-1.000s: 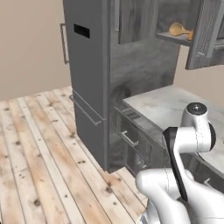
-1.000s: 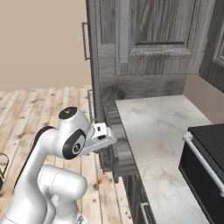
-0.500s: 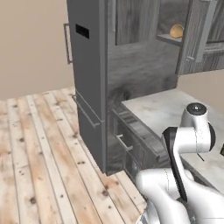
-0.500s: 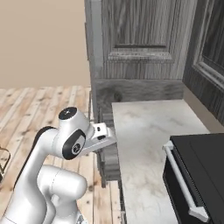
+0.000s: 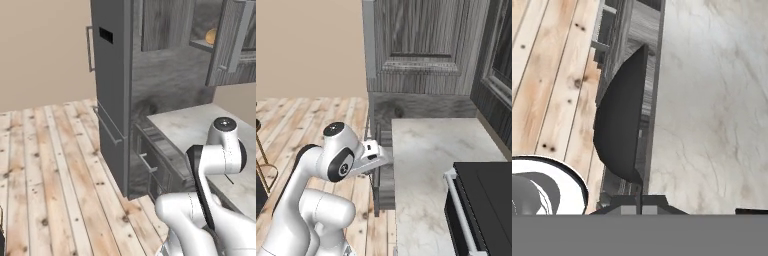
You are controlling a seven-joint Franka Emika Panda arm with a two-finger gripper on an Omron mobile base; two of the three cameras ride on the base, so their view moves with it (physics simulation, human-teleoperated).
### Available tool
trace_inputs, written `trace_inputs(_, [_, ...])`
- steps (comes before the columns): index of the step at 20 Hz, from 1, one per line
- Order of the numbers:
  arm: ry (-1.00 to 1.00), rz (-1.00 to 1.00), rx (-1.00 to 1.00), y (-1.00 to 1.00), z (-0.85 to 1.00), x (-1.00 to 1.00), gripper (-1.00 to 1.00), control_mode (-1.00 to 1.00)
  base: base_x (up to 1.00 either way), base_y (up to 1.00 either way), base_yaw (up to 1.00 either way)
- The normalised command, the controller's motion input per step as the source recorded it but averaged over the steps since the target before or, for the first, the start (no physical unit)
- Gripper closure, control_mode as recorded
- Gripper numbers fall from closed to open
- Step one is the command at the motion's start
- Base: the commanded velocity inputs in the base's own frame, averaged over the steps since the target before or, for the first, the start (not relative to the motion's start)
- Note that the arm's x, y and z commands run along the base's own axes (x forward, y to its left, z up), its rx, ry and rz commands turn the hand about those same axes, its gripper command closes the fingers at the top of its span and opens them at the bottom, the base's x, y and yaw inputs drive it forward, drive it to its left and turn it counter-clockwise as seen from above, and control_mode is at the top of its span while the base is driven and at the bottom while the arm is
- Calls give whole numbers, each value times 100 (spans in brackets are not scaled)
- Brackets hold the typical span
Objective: Organize the utensils by type. Pick up the wooden spoons from the counter and place them in the open cabinet. Then pick up the metallic utensils from the counter and place them in the open drawer.
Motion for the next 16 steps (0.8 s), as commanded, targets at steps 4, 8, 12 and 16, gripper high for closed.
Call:
trace_inputs(4, [0, 5, 0, -1, -6, 7, 100, -100, 1, 0, 8])
trace_inputs(8, [0, 2, 3, 0, -6, 39, 100, -100, 0, 0, 0])
trace_inputs(12, [0, 0, 0, 2, -7, 43, 100, -100, 0, 0, 0])
trace_inputs(16, [-5, -2, 0, 28, -11, 23, 100, -100, 0, 0, 0])
